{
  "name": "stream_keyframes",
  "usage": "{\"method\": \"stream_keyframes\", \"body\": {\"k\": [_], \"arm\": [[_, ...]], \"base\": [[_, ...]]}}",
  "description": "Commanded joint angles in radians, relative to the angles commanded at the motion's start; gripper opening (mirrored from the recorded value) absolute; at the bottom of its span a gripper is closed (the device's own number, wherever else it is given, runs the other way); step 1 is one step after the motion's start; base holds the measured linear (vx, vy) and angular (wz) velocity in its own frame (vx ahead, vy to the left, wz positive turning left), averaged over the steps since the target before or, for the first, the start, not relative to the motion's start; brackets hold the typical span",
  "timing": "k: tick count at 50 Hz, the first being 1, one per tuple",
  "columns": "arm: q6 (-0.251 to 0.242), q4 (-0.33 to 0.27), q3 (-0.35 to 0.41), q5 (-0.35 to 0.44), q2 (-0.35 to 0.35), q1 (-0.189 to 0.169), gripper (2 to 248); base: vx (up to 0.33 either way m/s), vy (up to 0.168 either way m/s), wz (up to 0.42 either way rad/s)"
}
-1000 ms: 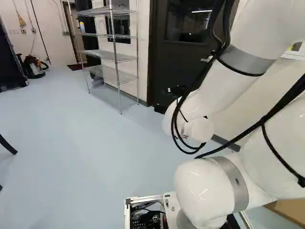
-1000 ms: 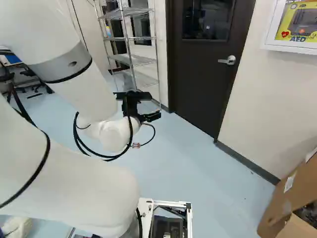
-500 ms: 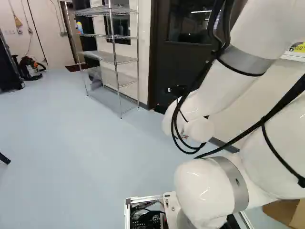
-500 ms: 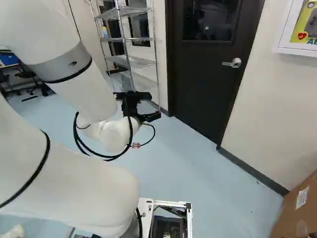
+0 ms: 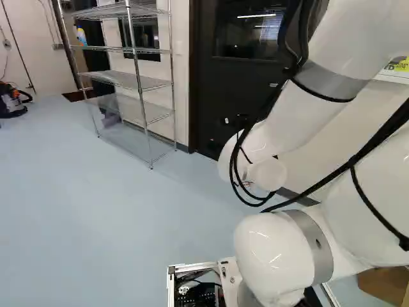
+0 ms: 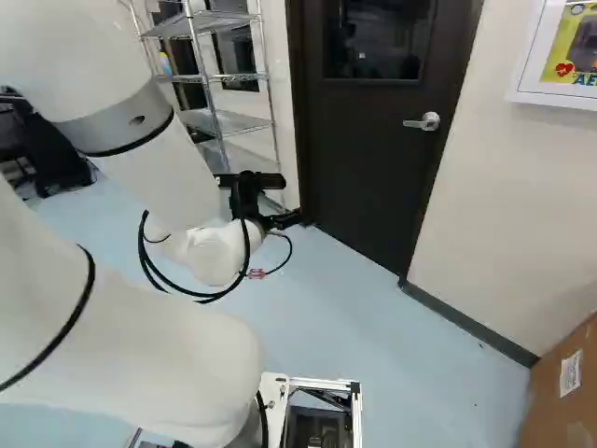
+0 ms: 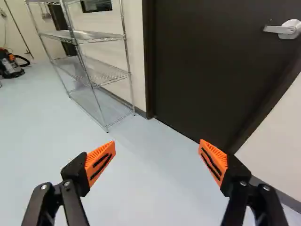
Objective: Open the door and move inside
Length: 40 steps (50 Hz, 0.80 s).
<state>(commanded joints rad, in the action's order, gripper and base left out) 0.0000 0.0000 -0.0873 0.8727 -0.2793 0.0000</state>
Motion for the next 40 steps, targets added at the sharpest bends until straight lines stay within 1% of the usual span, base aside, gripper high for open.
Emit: {"method": "stream_keyframes", "body": {"k": [40], "arm": [[0.000,0.000,0.000,0.000,0.000,0.000,247]], "base": [[0.213,0.012,-0.358]]}}
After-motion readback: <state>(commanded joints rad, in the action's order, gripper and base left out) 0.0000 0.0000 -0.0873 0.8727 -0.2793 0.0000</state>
